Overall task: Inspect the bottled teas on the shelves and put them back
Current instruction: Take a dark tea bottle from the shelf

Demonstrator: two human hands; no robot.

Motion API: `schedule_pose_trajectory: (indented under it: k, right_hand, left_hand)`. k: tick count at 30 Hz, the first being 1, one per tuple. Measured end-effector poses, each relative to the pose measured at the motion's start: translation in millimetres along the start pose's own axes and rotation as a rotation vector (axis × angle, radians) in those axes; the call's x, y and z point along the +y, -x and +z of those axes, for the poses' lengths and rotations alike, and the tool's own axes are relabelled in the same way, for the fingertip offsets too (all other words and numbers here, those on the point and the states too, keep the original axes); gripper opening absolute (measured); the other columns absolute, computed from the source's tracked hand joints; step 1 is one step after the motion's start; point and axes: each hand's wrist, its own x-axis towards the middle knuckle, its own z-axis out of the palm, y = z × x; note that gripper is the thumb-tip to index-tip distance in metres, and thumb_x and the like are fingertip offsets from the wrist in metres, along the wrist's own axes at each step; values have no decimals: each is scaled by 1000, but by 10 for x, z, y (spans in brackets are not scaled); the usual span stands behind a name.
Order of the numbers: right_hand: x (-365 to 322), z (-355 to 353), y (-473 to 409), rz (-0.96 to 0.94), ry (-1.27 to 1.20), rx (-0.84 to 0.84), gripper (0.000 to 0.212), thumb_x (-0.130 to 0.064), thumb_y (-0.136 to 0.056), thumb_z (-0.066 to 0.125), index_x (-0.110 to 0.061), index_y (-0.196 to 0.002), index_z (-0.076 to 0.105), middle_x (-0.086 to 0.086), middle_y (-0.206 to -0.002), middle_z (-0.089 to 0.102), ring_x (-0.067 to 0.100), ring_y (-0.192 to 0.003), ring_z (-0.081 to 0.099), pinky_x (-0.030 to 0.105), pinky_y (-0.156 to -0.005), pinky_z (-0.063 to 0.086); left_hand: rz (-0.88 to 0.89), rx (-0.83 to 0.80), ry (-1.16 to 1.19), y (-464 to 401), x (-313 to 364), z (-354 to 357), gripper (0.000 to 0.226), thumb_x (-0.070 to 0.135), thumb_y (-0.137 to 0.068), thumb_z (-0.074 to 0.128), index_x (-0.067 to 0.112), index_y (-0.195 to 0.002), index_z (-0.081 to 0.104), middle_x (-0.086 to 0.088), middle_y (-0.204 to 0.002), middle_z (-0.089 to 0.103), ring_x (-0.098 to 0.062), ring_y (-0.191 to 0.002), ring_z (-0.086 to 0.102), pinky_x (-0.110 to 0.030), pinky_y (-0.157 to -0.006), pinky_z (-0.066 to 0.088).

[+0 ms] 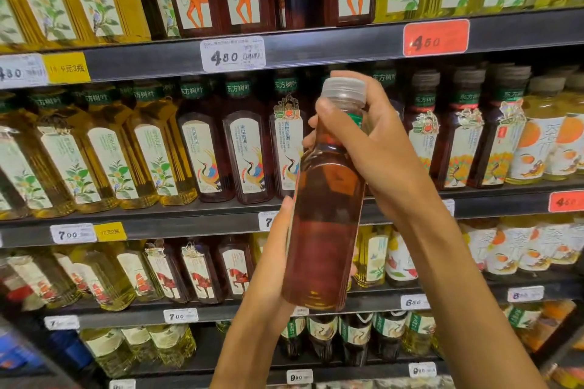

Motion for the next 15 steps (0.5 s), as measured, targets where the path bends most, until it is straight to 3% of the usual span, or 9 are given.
schedule_pose_trajectory:
  k: [3, 5, 7, 9, 11, 13, 15]
  right_hand:
    - [-39, 14, -14, 155, -284, -176, 30, -31, -90, 55, -16, -116, 53, 6, -84, 70, 20, -73, 71, 32, -66, 57]
    - [-43, 32, -33, 228, -388, -214, 35, -33, -91, 52, -9, -118, 51, 8, -79, 69, 21, -68, 69, 34, -67, 57]
    - [-56, 34, -45, 215, -370, -185, 32, -30, -93, 52, -8, -116, 49, 6, -74, 66, 20, -63, 67, 33, -61, 56]
    - [-70, 27, -44, 159, -298, -125, 23, -27, -95, 53, -10, -110, 51, 4, -73, 66, 18, -61, 67, 31, -58, 56]
    - [-79, 21, -46, 90, -165, -30, 14, -25, -95, 56, -15, -104, 54, 2, -72, 67, 16, -61, 67, 30, -57, 56]
    - [-90, 24, -54, 74, -74, 38, 14, -28, -95, 58, -18, -104, 54, 0, -74, 67, 13, -63, 68, 28, -58, 56]
    - [-115, 26, -66, 99, -36, 36, 16, -31, -95, 57, -19, -104, 54, 0, -78, 68, 12, -66, 69, 28, -61, 57]
  left_hand:
    - [-78, -273, 161, 84, -66, 50, 63, 58, -86, 42, 3, -101, 69, -13, -86, 69, -24, -71, 67, -33, -69, 57]
    - [-78, -307, 200, 96, -107, 73, 64, 56, -89, 33, 5, -101, 71, -10, -87, 71, -22, -74, 69, -32, -70, 57]
    - [-14, -223, 152, 87, -104, 81, 59, 57, -90, 35, 13, -99, 75, -8, -90, 73, -21, -79, 71, -33, -72, 59]
    - [120, -43, -21, 62, -4, 70, 49, 62, -86, 36, 35, -97, 75, 5, -100, 75, -12, -94, 71, -34, -85, 57]
    - [199, 28, -180, 45, 89, 75, 57, 75, -69, 42, 38, -104, 70, 8, -108, 73, -10, -104, 67, -38, -96, 50]
    - [246, 60, -311, 27, 98, 90, 69, 80, -54, 48, 34, -103, 65, 7, -101, 75, -11, -95, 71, -35, -86, 54]
    - [295, 71, -354, 13, 53, 105, 70, 84, -53, 50, 33, -99, 66, 6, -93, 76, -12, -86, 73, -27, -72, 59]
